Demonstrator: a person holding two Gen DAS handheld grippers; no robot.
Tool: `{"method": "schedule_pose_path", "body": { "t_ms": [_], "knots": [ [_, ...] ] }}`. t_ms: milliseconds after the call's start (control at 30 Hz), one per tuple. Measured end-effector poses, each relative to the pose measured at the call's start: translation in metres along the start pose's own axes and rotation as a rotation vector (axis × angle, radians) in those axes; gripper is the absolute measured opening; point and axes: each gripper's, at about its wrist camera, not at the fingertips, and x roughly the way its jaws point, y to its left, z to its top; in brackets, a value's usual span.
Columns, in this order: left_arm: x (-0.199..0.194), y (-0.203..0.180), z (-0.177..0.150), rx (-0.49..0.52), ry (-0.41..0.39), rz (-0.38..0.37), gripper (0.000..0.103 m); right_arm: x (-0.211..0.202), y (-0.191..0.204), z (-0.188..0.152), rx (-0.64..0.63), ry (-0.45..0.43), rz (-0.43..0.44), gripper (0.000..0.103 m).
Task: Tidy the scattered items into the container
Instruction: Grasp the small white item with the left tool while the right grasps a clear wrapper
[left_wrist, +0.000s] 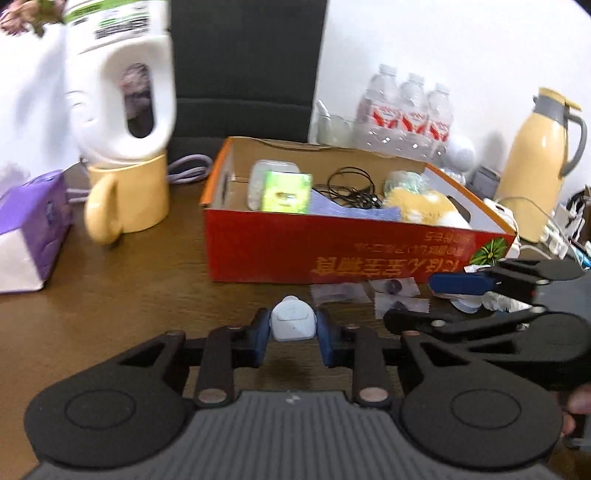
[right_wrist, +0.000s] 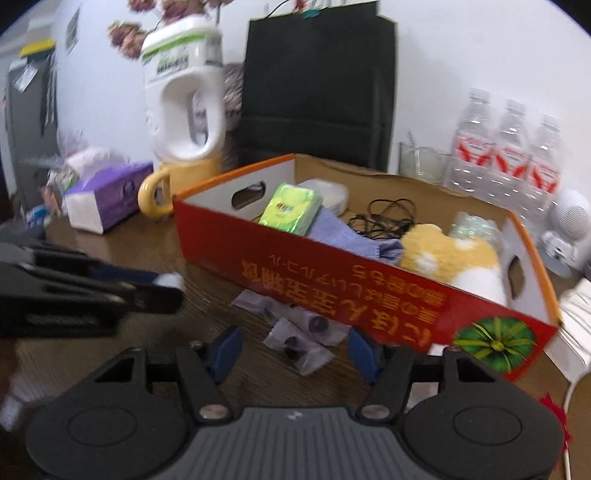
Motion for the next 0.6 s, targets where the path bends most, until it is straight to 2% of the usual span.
{"method": "schedule_pose_path", "body": {
  "t_ms": [33, 100, 300, 433, 600],
  "knots": [
    [-0.003, 0.002, 0.0, -0.007, -0.007, 0.0, 0.028, 0.006, 0.0, 0.002, -0.005, 0.021, 0.0, 0.057],
    [-0.009, 0.003, -0.001, -0.003, -0.028, -0.007, 0.028, 0.014, -0.002, 0.002, 0.003, 0.064, 0.019, 0.041],
    [-0.013, -0.002, -0.002, 0.009, -0.052, -0.053, 0.028, 0.011, 0.005, 0.0, -0.027, 0.078, 0.043, 0.039],
    [-0.011, 0.002, -0.004, -0.005, -0.036, -0.05, 0.028, 0.016, 0.008, 0.004, -0.033, 0.084, 0.054, 0.04],
    [-0.011, 0.007, -0.005, -0.02, -0.035, -0.043, 0.028, 0.025, 0.01, 0.01, -0.007, 0.082, 0.073, 0.027]
  ]
}}
